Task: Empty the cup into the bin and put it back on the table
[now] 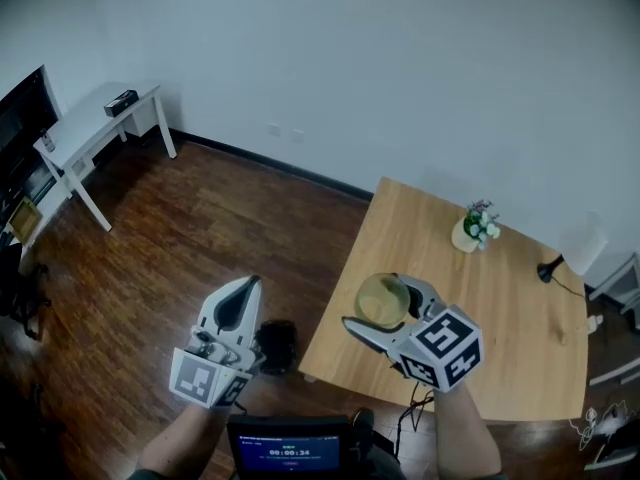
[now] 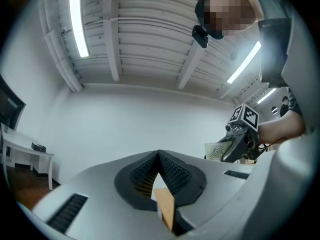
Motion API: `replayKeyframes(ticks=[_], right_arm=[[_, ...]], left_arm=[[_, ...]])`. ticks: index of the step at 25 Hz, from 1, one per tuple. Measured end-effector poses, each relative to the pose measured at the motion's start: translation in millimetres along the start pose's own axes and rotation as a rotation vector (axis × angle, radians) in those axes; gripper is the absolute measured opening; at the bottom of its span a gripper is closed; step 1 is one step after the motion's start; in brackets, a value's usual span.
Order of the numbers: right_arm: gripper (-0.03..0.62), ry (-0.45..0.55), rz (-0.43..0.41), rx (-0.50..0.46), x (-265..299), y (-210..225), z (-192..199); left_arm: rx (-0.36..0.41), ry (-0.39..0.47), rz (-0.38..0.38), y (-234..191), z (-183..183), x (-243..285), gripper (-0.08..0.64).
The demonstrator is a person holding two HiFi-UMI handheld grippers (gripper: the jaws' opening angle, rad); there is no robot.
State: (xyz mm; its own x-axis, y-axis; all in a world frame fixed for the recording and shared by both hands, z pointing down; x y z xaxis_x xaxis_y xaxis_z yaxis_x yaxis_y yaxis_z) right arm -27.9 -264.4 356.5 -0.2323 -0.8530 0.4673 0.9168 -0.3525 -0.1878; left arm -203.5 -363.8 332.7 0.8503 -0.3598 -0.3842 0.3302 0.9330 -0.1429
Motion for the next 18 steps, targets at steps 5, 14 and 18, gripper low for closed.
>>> replayKeyframes(ticks=[5,14,18], right_arm=[[0.400,-0.003,0.081,0.044,-51.9,36.3,31.9],[0.400,-0.012,0.156,0.115,-127.1,85.0,99.0],[0.400,-0.013,0.179,0.140,-151.4,104.8,127.9]], left_arm=[[-0.004,0.004,0.063,47.0,16.3,44.3,-0.009],[-0.079,-0.086,0.146,130.6,65.7,100.4,-0.009],[-0.073,-0.091,0.168,158.2,82.4,123.0,-0.009]])
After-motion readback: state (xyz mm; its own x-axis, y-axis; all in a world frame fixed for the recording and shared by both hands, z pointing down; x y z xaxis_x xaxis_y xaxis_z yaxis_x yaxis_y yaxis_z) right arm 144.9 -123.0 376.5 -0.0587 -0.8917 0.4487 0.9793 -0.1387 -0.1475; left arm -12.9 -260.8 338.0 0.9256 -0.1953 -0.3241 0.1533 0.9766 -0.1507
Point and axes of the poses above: the fingertips, and each gripper's own axes: x forward along the fingers, y to its right, z out of its underside, the point moved 4 cm from there along -x, backward along the fingers, and after that the axes turned 9 degrees about -x, right-handed, at the moved point
